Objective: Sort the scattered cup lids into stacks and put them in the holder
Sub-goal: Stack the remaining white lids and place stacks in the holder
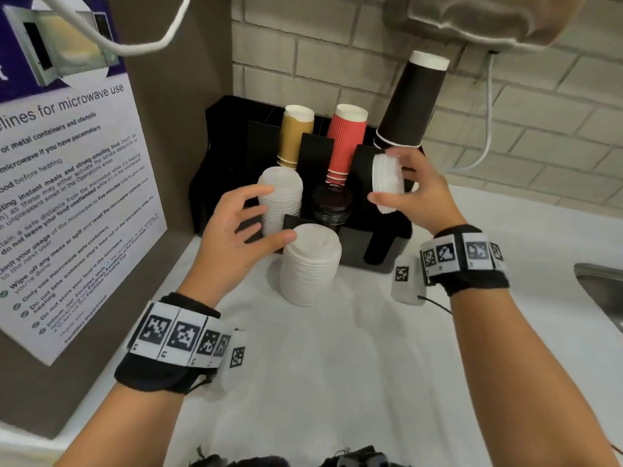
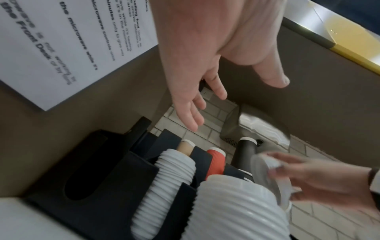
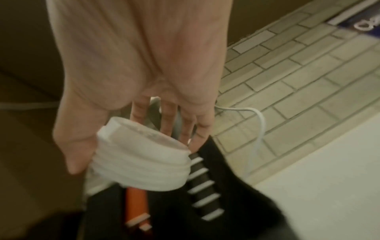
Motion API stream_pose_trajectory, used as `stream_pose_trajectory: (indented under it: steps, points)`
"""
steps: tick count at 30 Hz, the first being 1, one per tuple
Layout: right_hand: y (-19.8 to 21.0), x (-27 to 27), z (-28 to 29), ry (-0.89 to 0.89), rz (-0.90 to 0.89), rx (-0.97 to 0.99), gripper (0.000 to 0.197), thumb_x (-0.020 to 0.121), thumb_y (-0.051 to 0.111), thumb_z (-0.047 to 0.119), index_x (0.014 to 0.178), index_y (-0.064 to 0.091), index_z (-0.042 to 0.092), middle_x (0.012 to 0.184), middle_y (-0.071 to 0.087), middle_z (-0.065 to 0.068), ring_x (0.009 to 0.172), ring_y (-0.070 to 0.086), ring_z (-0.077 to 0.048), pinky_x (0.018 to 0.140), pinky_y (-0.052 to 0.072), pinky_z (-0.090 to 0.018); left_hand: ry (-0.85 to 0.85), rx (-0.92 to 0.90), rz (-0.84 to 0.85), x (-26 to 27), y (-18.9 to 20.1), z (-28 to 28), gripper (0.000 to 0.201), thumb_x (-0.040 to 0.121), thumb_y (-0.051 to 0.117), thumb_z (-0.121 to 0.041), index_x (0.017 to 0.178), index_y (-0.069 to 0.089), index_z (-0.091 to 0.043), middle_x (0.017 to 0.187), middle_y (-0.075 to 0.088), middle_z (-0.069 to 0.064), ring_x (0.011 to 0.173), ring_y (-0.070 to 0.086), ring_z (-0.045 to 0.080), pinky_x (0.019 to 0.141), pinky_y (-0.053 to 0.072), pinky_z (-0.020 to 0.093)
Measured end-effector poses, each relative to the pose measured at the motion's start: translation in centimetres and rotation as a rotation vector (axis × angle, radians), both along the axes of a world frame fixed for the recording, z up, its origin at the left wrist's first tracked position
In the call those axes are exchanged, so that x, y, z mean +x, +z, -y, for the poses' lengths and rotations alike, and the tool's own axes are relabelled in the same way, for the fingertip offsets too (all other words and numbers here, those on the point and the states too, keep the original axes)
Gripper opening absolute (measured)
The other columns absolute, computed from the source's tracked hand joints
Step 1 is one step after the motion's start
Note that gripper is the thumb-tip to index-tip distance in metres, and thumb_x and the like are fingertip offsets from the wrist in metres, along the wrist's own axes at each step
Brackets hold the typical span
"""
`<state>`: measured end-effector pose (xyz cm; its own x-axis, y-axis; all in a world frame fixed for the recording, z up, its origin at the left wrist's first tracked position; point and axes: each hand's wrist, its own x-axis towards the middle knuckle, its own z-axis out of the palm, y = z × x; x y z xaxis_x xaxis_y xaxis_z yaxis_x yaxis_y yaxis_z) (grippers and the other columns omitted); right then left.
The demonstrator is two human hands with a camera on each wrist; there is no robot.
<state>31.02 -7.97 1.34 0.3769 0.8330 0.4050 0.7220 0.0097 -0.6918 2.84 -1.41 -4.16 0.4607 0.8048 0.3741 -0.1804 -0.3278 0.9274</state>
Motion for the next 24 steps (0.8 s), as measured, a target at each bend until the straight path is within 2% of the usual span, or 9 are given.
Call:
stream_pose_trajectory:
  steps: [3,6,9,11,15,19,22,24]
  points:
    - [-2.5,2.6,-0.8,-0.092,0.117,-0.155,0.072,0.064,0.087,0.016,0.124,0.048,0.022,0.129,0.054,0.000,0.116,0.050,-0.023,0.090,0.043,-0.032,0.053,0.007,-0.011,-0.4,-0.5,-0.3,0.051,0.062,0.076,-0.039,0.110,0.059,-0.037,0.131,0.051,-0.005,0.111,0.058,0.003,0.091,0.048,0.015]
    - [-3.9,3.5,-1.9,-0.109,0.272,-0.307,0.080,0.060,0.087,0.014,0.126,0.042,0.016,0.127,0.051,-0.007,0.114,0.048,-0.029,0.085,0.039,-0.033,0.084,0.004,-0.025,-0.3,-0.9,-0.5,0.045,0.065,0.074,-0.037,0.108,0.060,-0.034,0.130,0.053,-0.002,0.110,0.059,0.008,0.090,0.049,0.017]
    - [-4.7,3.3,-2.8,-0.125,0.483,-0.504,0.082,0.062,0.084,0.018,0.130,0.038,0.012,0.130,0.048,-0.009,0.117,0.048,-0.033,0.091,0.036,-0.042,0.092,-0.007,-0.031,0.1,-1.1,-0.6,0.042,0.067,0.073,-0.036,0.108,0.060,-0.034,0.127,0.053,-0.003,0.109,0.059,0.009,0.090,0.050,0.020]
    - [-5.1,3.0,-3.2,-0.134,0.610,-0.608,0.082,0.063,0.084,0.024,0.129,0.038,0.010,0.126,0.050,-0.008,0.113,0.050,-0.032,0.090,0.034,-0.042,0.085,-0.012,-0.037,0.4,-1.1,-0.5,0.041,0.067,0.073,-0.036,0.106,0.061,-0.035,0.125,0.053,-0.005,0.109,0.060,0.009,0.089,0.050,0.019]
    - [-5.9,2.1,-4.0,-0.118,0.848,-0.783,0.075,0.058,0.083,0.035,0.116,0.042,0.011,0.111,0.056,-0.004,0.102,0.056,-0.026,0.088,0.034,-0.040,0.075,-0.011,-0.044,0.7,-1.1,-0.3,0.039,0.068,0.073,-0.035,0.105,0.061,-0.034,0.126,0.053,0.000,0.109,0.059,0.011,0.089,0.050,0.019]
    - [-6.4,1.5,-5.0,-0.073,0.861,-0.923,0.075,0.058,0.081,0.030,0.116,0.038,0.011,0.106,0.060,-0.006,0.099,0.056,-0.026,0.083,0.040,-0.036,0.074,0.000,-0.053,0.7,-1.1,-0.2,0.039,0.069,0.072,-0.036,0.106,0.061,-0.033,0.126,0.054,0.000,0.106,0.059,0.008,0.087,0.050,0.016]
    - [-6.3,1.4,-5.6,-0.042,0.822,-1.011,0.077,0.061,0.081,0.030,0.127,0.044,0.011,0.115,0.058,-0.006,0.107,0.057,-0.026,0.084,0.051,-0.036,0.073,0.012,-0.069,0.5,-1.2,-0.1,0.037,0.070,0.070,-0.039,0.106,0.061,-0.036,0.125,0.054,-0.001,0.104,0.059,0.002,0.085,0.049,0.012]
    - [-6.2,1.4,-5.7,-0.025,0.797,-1.044,0.077,0.063,0.081,0.029,0.131,0.047,0.012,0.121,0.055,-0.005,0.109,0.058,-0.025,0.084,0.055,-0.036,0.079,0.017,-0.080,0.4,-1.4,-0.1,0.036,0.071,0.069,-0.040,0.106,0.061,-0.036,0.124,0.055,-0.002,0.103,0.059,0.000,0.084,0.048,0.010]
